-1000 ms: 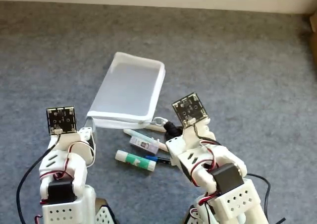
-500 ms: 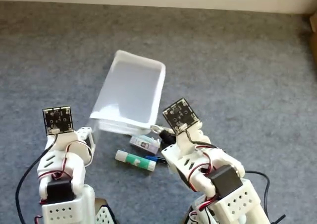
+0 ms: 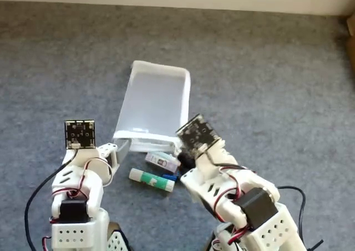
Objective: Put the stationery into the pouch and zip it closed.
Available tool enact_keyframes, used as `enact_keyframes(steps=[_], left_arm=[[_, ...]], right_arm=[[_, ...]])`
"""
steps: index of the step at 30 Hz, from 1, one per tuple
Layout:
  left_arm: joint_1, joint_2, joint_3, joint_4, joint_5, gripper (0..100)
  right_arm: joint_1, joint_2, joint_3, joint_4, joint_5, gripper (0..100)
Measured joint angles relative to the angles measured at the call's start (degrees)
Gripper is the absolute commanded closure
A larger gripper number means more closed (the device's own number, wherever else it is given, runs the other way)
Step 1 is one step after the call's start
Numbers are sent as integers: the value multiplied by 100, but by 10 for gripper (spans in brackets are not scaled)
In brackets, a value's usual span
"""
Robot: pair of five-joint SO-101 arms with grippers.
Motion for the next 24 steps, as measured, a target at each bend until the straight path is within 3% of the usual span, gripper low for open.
enact_keyframes(steps=[5, 10, 16, 24], left_arm=[[123, 0, 26, -141, -211, 681], [132, 0, 26, -158, -229, 835], [193, 0, 26, -158, -844, 979], [202, 0, 0, -132, -949, 994]], right_arm=[[-185, 0, 0, 79, 79, 993], [-193, 0, 0, 88, 79, 993], [-211, 0, 0, 88, 79, 993], [-211, 0, 0, 53, 79, 992]])
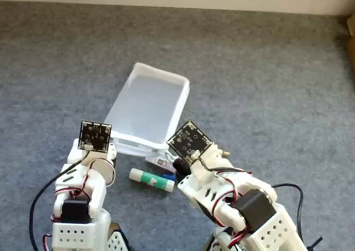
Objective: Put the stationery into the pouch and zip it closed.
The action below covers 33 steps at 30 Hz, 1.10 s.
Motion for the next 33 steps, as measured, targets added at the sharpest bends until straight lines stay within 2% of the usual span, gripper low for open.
enact_keyframes(steps=[7, 14, 17, 26, 33], left_arm=[[0, 0, -141, 571, 0, 994], [0, 0, -484, 1152, -273, 994], [0, 0, -554, 1327, -343, 994], [-9, 0, -563, 1345, -352, 994], [-703, 0, -686, 1345, -44, 994]], right_arm=[[0, 0, 0, -308, 0, 985], [9, 0, 0, -325, 0, 856], [264, 0, 0, -325, 0, 812], [1073, 0, 0, -554, 0, 808], [1116, 0, 0, -554, 0, 808]])
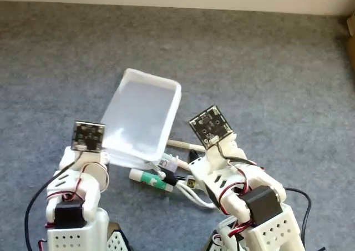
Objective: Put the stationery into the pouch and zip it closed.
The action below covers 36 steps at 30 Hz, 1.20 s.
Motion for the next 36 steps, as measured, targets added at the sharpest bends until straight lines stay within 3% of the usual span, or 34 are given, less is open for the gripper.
enact_keyframes(steps=[8, 18, 25, 36], left_arm=[[-527, 0, -105, 0, 325, 994], [-686, 0, -105, 0, 369, 994], [-686, 0, -105, 0, 369, 994], [-1600, 0, -299, 0, 844, 993]], right_arm=[[26, 70, 0, -44, 0, 808], [26, 2646, -9, -527, 237, 810], [26, 3332, -9, -1090, 396, 810], [-765, 3367, -9, -1679, 396, 810]])
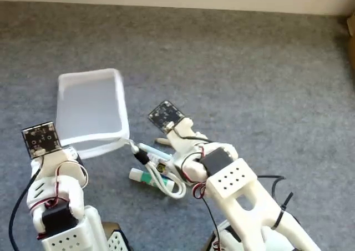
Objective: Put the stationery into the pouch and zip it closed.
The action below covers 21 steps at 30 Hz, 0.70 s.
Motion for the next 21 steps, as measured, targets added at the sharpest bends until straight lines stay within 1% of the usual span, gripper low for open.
enact_keyframes(steps=[6, 9, 12, 16, 21], left_arm=[[-18, 0, -9, 0, 9, 993], [-18, 0, -9, 0, 9, 993], [-18, 0, -9, 0, 9, 993], [-18, 0, -9, 0, 9, 993], [-18, 0, -9, 0, 9, 993]], right_arm=[[-316, 0, 0, -105, 0, 810], [-396, 0, 149, -404, 0, 810], [-396, 0, 334, -782, 0, 811], [-176, 53, 352, -1037, 114, 811], [-158, 853, 220, -1064, 325, 811]])
